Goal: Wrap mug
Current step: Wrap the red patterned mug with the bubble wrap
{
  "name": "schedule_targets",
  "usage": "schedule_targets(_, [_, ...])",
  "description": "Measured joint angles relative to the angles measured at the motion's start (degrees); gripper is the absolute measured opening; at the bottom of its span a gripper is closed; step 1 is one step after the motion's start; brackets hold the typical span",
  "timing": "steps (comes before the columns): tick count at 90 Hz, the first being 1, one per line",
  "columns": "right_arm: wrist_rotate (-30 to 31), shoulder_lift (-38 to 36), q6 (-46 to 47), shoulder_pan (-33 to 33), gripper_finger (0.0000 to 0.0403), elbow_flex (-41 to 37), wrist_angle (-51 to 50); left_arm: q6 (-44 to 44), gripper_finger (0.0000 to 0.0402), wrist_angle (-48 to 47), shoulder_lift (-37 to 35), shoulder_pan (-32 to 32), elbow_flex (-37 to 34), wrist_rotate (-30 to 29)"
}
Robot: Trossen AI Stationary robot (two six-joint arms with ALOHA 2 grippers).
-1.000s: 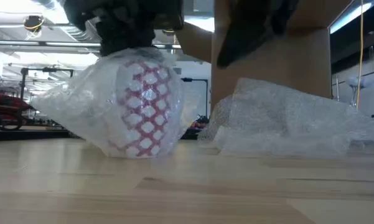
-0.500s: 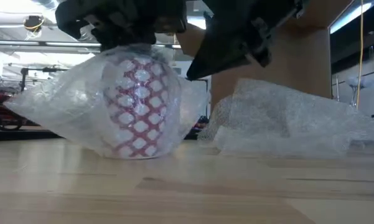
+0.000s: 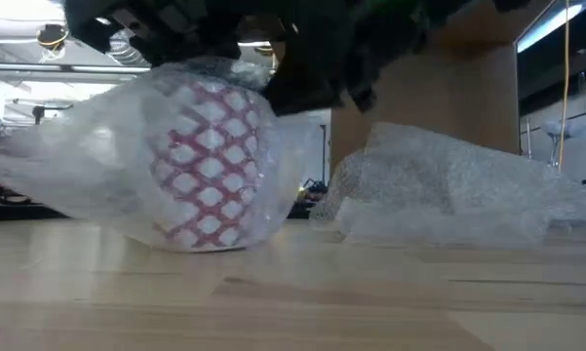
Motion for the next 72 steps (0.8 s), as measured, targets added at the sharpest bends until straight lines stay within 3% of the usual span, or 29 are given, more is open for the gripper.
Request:
schedule_targets(13, [-6.2, 0.4, -0.4, -0.2, 0.0001, 0.0, 0.7, 0.4, 0.0001, -0.1, 0.0, 0.0, 0.0, 0.2])
schedule_targets(36, [-8.6, 0.6, -3.9, -0.3, 0.0001, 0.1, 1.5, 0.5, 0.0001, -0.5, 0.0, 0.0, 0.1, 0.0])
schedule_targets(62, [-11.0, 0.6, -4.3, -0.4, 0.0001, 0.3, 0.8, 0.8, 0.0001, -16.1, -0.9, -1.0, 7.9, -6.4])
schedule_targets(72, [-11.0, 0.6, -4.3, -0.4, 0.0001, 0.3, 0.7, 0.5, 0.0001, -18.1, -2.5, -1.5, 9.3, -8.3])
